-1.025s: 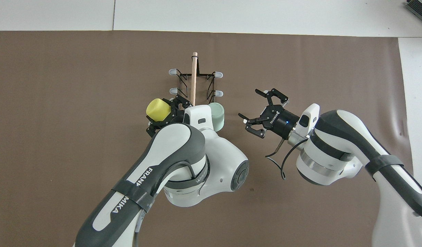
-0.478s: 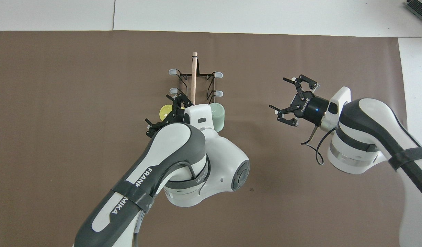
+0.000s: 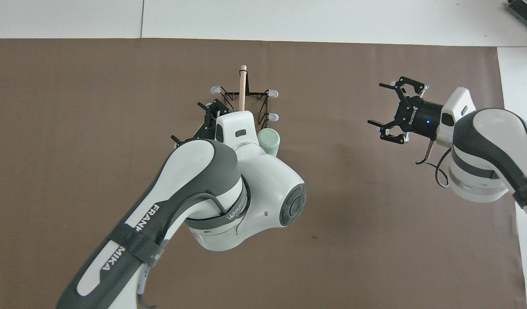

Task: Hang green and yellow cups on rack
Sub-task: 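Release the yellow cup and withdraw the left gripper from the rack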

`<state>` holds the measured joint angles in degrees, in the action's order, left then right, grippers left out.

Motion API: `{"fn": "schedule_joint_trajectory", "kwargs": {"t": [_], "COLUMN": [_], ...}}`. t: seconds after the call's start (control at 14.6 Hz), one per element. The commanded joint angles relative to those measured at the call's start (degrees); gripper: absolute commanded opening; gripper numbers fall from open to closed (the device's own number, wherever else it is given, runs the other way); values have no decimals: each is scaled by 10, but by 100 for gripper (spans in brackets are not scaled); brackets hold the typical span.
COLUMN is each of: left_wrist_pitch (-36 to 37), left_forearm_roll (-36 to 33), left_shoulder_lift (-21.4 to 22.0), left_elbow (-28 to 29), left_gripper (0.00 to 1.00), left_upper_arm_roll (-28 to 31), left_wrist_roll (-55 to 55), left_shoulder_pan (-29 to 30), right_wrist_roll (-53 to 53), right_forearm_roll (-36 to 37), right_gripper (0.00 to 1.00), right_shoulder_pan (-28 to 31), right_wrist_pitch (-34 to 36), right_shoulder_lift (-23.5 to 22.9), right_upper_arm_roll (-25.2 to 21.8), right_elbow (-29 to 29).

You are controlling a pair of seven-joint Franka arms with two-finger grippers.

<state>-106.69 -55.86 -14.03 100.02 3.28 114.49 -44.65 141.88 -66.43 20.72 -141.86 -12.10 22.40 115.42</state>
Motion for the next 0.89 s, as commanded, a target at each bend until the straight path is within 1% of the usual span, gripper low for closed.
{"fn": "schedule_joint_trajectory", "kwargs": {"t": [0.0, 0.14, 0.34, 0.41, 0.62, 0.68, 0.82], "left_wrist_pitch": [-19, -59, -107, -129, -186, -204, -228], "left_forearm_roll": [55, 83, 113, 124, 174, 195, 230], "left_shoulder_lift": [22, 35, 36, 36, 36, 36, 35], "left_elbow": [-20, -15, -11, -10, -4, -4, -4], "left_gripper": [100, 100, 100, 100, 100, 100, 100], "left_upper_arm_roll": [-1, -1, -2, -2, -2, -2, -3], "left_wrist_roll": [-78, -116, -158, -173, -235, -259, -310], "left_shoulder_pan": [55, 93, 148, 168, 223, 241, 273], "right_wrist_roll": [-42, -75, -127, -168, -338, -387, -493], "right_forearm_roll": [110, 160, 209, 238, 369, 400, 448], "right_gripper": [100, 100, 100, 100, 100, 100, 100], "right_shoulder_pan": [35, 50, 56, 58, 57, 55, 48], "right_wrist_pitch": [51, 80, 122, 146, 223, 239, 273], "right_shoulder_lift": [-36, -47, -56, -56, -50, -46, -9], "right_upper_arm_roll": [6, 6, 5, 5, 5, 5, 7], "right_elbow": [-68, -96, -135, -154, -214, -222, -223]}}
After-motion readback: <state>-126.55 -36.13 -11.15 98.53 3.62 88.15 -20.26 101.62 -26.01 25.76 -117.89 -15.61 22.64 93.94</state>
